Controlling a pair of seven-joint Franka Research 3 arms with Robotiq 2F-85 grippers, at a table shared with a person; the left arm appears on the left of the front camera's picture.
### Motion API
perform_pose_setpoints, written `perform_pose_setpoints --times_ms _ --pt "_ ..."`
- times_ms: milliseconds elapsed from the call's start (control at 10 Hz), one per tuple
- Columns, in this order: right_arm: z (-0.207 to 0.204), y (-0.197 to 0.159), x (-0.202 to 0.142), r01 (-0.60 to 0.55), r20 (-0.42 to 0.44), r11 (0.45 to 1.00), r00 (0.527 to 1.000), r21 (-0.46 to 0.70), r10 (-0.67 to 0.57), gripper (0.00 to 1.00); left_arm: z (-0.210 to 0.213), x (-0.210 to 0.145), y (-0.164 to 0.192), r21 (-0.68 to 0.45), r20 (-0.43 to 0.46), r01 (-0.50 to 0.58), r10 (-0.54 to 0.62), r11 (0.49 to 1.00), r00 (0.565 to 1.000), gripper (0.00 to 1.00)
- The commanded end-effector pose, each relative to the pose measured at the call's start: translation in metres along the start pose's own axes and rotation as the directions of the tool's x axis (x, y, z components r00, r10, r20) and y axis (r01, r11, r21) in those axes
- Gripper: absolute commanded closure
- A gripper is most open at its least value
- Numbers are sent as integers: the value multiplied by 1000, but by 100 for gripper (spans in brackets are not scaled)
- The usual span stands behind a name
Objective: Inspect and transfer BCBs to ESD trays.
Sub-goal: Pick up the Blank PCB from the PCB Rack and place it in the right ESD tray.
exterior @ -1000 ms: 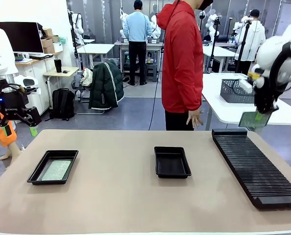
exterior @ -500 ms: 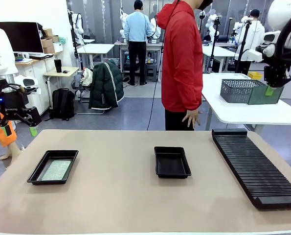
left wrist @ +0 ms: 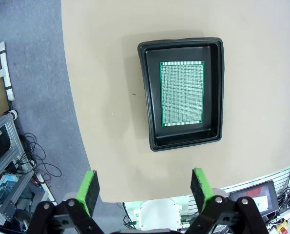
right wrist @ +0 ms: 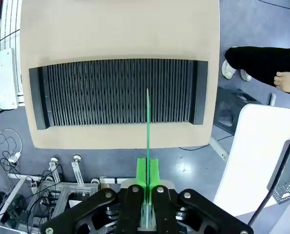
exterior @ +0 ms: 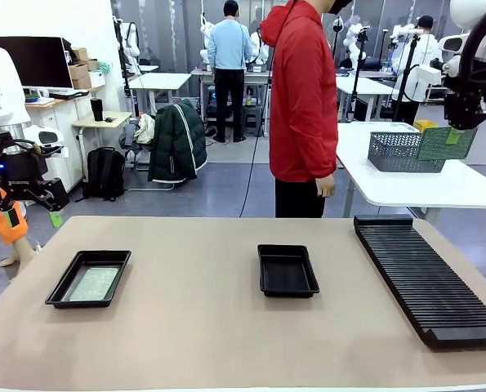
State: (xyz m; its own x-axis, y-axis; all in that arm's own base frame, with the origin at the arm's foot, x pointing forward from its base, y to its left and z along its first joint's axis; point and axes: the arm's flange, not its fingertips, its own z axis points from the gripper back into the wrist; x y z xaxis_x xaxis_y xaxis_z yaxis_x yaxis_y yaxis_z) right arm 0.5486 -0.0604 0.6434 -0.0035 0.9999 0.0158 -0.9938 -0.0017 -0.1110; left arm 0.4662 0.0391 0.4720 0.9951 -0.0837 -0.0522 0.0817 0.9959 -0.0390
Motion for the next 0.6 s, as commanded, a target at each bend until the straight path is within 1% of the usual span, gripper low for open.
perform_pose_setpoints --times_ms 0,500 --pt "-3 4 0 0 1 1000 1000 4 0 100 -2 -1 1 -1 13 5 -5 1000 1000 0" --pt "-3 4 0 0 1 1000 1000 4 0 100 -2 -1 1 -1 13 5 -5 1000 1000 0"
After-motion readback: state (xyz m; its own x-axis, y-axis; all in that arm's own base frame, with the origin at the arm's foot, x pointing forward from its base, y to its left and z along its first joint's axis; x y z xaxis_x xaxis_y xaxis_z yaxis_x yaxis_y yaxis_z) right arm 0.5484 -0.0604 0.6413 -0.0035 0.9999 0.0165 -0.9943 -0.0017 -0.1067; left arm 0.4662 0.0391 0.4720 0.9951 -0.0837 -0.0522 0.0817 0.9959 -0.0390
